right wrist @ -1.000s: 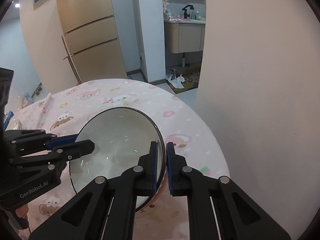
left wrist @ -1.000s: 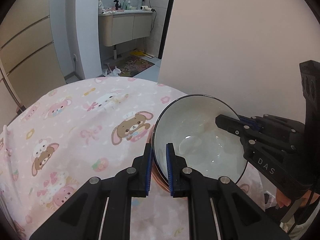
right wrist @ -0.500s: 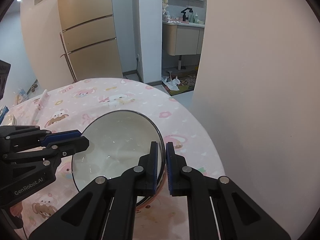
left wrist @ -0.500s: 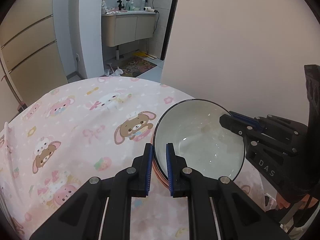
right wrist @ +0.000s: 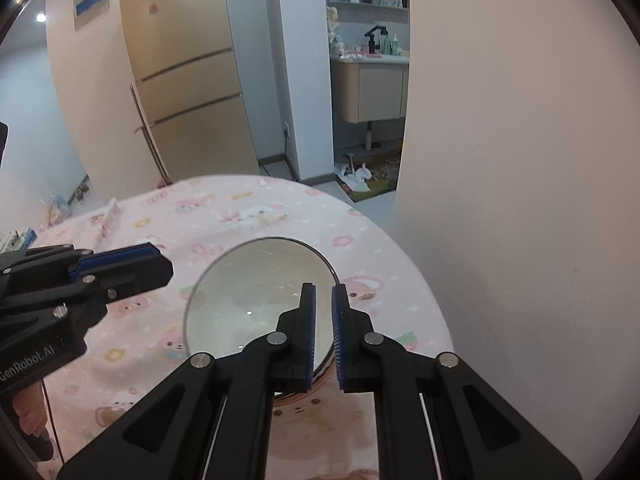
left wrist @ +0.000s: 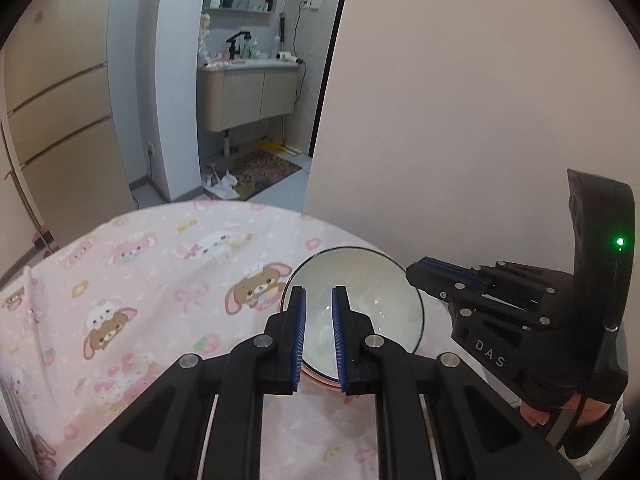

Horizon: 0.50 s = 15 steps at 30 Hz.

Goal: Organize plates and bowls
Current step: 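Open both grippers to release the white bowl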

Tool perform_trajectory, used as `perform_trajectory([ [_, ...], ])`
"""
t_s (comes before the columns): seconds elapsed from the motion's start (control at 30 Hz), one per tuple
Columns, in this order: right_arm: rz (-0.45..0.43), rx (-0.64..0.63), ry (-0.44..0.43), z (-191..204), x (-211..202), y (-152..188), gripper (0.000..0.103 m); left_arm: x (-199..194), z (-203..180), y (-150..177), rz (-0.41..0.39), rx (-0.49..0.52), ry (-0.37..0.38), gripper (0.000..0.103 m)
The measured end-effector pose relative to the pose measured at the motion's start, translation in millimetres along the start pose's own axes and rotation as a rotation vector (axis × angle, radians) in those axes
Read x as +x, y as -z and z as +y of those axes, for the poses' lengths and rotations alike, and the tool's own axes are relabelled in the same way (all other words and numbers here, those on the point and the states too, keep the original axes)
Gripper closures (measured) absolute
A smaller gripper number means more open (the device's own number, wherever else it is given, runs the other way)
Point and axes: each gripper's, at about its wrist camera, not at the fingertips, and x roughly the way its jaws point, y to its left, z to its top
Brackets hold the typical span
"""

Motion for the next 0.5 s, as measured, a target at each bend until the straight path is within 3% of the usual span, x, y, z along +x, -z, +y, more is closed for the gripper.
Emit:
perform_trajectory([
  [0.3, -0.190, 0.023, -0.005, 10, -82, -8, 0.095, -79, -9, -1, -0.178, 0.030, -0.020, 0.090],
  [0.4, -0.251, 0.035, -0.019, 16, -106, -4, 0.088, -105, -8, 3, -0.233, 0.034, -0.039, 0.086],
  [0.43, -0.265, 0.042, -0.028, 19, -112, -3, 0.084, -114, -7, 5, -0.255, 0.032, -0.044, 0.076],
  [0.47, -0.281, 0.047, -0.035, 21, -119, 0, 0.078, -121, -6, 9, -0.278, 0.028, -0.049, 0.054],
  [0.5, -0.295, 0.046, -0.034, 25, -124, 4, 0.076, -128, -4, 13, -0.302, 0.024, -0.057, 0.037],
])
